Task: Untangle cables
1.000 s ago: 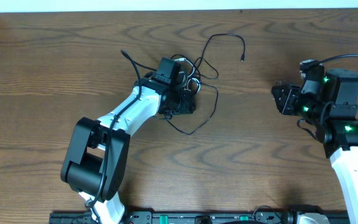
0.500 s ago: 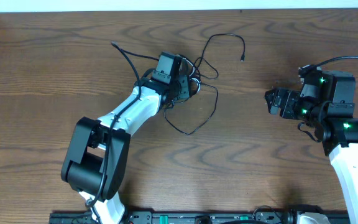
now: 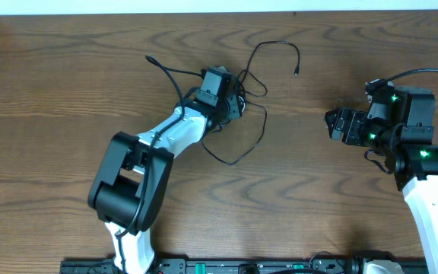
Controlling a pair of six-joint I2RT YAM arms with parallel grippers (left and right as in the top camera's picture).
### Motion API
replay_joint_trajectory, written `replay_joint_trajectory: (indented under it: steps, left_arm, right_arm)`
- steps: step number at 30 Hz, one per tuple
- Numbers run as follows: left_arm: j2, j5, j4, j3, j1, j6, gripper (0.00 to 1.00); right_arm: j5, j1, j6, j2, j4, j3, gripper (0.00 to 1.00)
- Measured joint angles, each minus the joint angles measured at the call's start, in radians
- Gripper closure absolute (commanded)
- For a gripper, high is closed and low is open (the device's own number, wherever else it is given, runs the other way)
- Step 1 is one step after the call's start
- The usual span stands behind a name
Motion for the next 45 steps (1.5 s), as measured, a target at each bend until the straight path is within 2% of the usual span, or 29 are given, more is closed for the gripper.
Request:
replay_joint_trajectory:
  steps: [5, 7, 12, 17, 22, 29, 31, 34, 36, 45]
  left_arm:
    - [0.035, -0.003, 0.002, 0.002, 0.0, -0.015, 0.89]
    - [0.035, 0.005, -0.002, 0.002, 0.0, -0.019, 0.92]
    - [-0.017, 0.078, -0.047, -0.001, 0.0, -0.011, 0.92]
    - [-0.179, 0.242, -0.163, -0.002, 0.0, -0.011, 0.92]
    - [-0.312, 0.413, -0.256, -0.002, 0.0, 0.018, 0.92]
    - [-0.332, 0.653, -0.269, -0.002, 0.0, 0.064, 0.92]
    - [-0.332, 0.701, -0.269, -0.002, 0.0, 0.068, 0.92]
    - [-0.332, 0.762, -0.269, -0.002, -0.003, 0.069, 0.92]
    - [-0.332, 0.795, -0.269, -0.002, -0.008, 0.07, 0.92]
    - [-0.332, 0.866, -0.267, -0.002, -0.061, 0.072, 0.92]
  right_arm:
    - [0.0, 0.0, 0.0, 0.0, -0.001, 0.0, 0.16]
    - [0.0, 0.0, 0.0, 0.0, -0.002, 0.0, 0.16]
    - [-0.001, 0.0, 0.0, 0.0, -0.003, 0.0, 0.17]
    - [-0.025, 0.0, -0.045, 0.0, -0.019, 0.0, 0.16]
    - [-0.166, 0.003, -0.153, 0.015, -0.04, 0.0, 0.18]
    - [-0.391, 0.046, -0.26, 0.079, -0.04, 0.0, 0.19]
    - [-0.426, 0.064, -0.272, 0.098, -0.037, 0.0, 0.22]
    - [-0.451, 0.086, -0.289, 0.119, -0.011, 0.0, 0.35]
    - [-0.456, 0.097, -0.285, 0.137, 0.016, 0.0, 0.39]
    - [-0.436, 0.102, -0.204, 0.196, 0.111, 0.0, 0.42]
